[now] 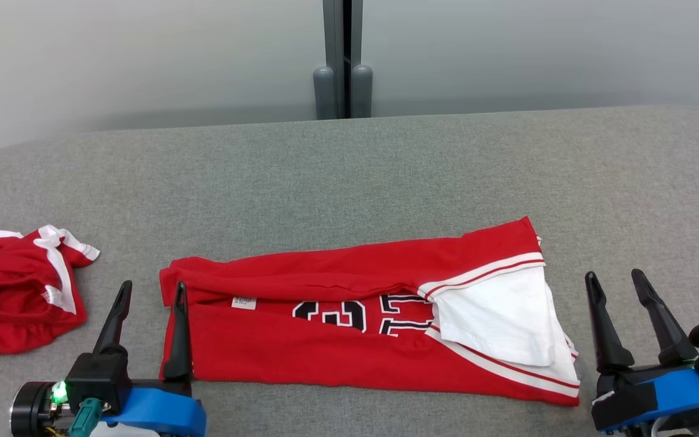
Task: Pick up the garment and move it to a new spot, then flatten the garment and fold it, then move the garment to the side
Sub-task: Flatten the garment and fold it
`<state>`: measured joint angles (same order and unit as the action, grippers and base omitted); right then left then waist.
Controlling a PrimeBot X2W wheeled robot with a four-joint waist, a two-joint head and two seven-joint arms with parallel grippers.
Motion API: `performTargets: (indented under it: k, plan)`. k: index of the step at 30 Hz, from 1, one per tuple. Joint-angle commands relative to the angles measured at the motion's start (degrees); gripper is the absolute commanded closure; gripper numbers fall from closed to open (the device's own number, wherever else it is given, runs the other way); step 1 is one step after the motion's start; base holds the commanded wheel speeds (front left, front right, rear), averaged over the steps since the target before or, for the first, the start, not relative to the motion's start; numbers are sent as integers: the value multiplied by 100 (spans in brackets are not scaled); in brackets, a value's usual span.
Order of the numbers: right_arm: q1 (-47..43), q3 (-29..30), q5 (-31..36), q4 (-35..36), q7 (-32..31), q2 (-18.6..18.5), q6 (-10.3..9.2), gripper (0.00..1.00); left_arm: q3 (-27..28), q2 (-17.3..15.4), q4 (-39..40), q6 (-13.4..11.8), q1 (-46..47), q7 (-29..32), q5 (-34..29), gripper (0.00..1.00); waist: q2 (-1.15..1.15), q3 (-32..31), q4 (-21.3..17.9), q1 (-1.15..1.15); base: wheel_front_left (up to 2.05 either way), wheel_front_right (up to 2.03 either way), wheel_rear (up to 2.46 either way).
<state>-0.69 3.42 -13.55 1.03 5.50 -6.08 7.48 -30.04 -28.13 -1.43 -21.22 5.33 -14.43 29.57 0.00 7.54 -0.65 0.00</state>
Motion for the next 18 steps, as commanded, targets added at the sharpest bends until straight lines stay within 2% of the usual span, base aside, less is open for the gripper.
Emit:
performTargets:
  k: [1, 10, 18]
  plan:
    - [-125, 27, 23, 35, -36, 11, 2, 0, 2, -37, 33, -24, -52, 6, -29, 0, 0, -35, -11, 0, 0, 0, 0]
    - [-189, 95, -54, -64, -238, -9, 3, 0, -25, -96, 84, 15, -18, 7, -59, 0, 0, -36, 39, 0, 0, 0, 0]
    - [65, 33, -158, -1071, -359, -151, 3, 0, 70, 84, 215, 97, 315, -60, -228, 0, 0, 338, 344, 0, 0, 0, 0]
